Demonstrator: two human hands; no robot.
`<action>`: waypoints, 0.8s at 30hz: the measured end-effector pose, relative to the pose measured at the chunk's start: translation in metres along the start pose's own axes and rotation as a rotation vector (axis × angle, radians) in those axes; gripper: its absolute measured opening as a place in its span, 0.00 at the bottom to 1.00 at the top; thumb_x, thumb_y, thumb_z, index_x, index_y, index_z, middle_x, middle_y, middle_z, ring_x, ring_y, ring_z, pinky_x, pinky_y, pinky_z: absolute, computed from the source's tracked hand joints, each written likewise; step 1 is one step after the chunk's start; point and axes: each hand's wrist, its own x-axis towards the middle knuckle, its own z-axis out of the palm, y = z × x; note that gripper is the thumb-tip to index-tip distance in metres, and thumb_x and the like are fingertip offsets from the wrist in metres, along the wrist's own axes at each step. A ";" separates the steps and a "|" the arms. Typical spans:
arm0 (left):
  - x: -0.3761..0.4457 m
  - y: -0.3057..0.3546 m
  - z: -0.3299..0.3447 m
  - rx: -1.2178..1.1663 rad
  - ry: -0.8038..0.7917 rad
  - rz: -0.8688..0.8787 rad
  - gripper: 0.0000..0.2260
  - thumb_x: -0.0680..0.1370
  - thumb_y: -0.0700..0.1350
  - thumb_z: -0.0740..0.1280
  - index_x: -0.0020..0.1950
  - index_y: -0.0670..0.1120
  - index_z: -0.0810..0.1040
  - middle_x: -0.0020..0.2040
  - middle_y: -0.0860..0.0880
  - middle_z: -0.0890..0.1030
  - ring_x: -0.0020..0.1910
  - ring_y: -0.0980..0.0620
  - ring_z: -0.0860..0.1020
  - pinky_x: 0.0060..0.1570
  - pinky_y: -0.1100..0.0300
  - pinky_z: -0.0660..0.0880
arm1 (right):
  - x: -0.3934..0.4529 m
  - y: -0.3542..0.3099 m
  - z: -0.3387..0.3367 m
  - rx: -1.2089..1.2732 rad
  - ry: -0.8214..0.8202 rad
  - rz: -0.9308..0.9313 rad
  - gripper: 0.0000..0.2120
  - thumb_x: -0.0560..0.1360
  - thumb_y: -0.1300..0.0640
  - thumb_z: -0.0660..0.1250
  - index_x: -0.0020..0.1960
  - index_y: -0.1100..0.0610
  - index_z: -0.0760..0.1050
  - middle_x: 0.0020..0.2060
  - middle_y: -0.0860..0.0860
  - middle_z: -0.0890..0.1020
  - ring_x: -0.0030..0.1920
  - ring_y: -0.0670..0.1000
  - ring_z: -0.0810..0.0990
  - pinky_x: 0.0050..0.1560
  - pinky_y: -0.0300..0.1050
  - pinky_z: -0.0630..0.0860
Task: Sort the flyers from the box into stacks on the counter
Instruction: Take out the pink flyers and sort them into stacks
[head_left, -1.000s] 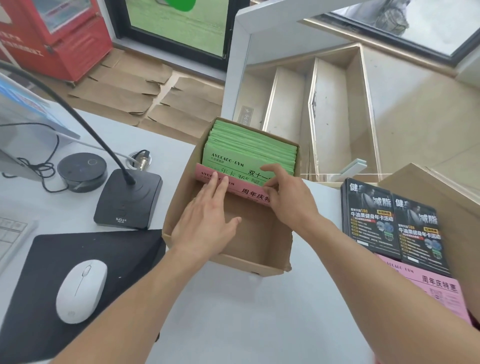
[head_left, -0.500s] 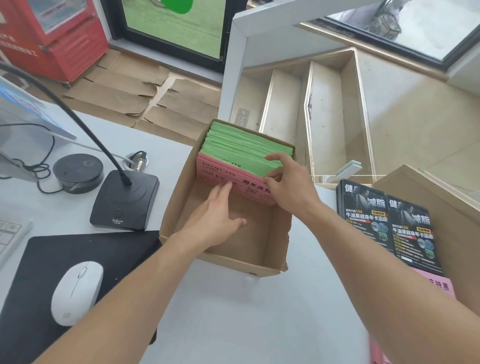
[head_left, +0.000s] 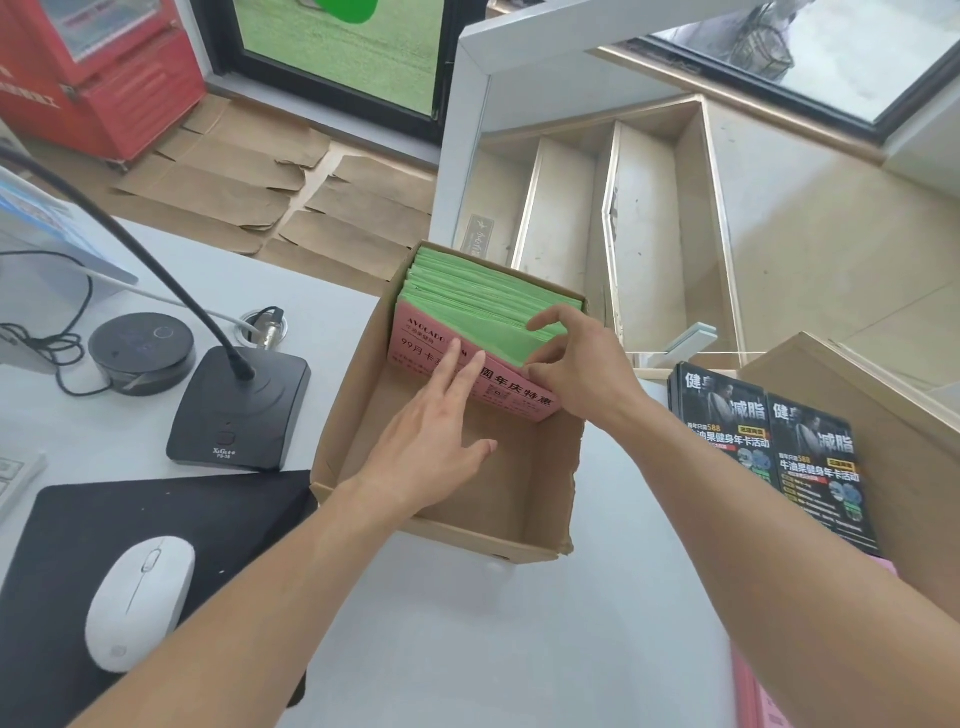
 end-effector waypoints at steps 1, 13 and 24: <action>0.000 0.000 0.000 0.003 0.008 0.013 0.42 0.79 0.55 0.70 0.83 0.59 0.44 0.82 0.60 0.36 0.79 0.52 0.60 0.67 0.54 0.69 | 0.001 -0.001 -0.001 -0.004 -0.012 0.002 0.21 0.71 0.61 0.76 0.58 0.44 0.75 0.37 0.42 0.86 0.40 0.41 0.83 0.36 0.41 0.78; 0.001 -0.002 0.003 0.039 0.001 0.030 0.36 0.78 0.55 0.71 0.81 0.56 0.57 0.80 0.63 0.33 0.76 0.51 0.66 0.62 0.53 0.73 | 0.008 -0.003 0.003 -0.264 0.229 -0.196 0.24 0.75 0.64 0.70 0.68 0.48 0.71 0.49 0.44 0.81 0.53 0.49 0.78 0.55 0.53 0.78; 0.002 -0.003 0.004 0.031 -0.002 0.019 0.35 0.78 0.55 0.71 0.81 0.55 0.58 0.80 0.62 0.32 0.76 0.50 0.66 0.63 0.52 0.73 | -0.010 0.003 0.019 -0.319 0.055 -0.306 0.33 0.77 0.48 0.71 0.78 0.47 0.60 0.67 0.45 0.78 0.65 0.49 0.76 0.65 0.47 0.72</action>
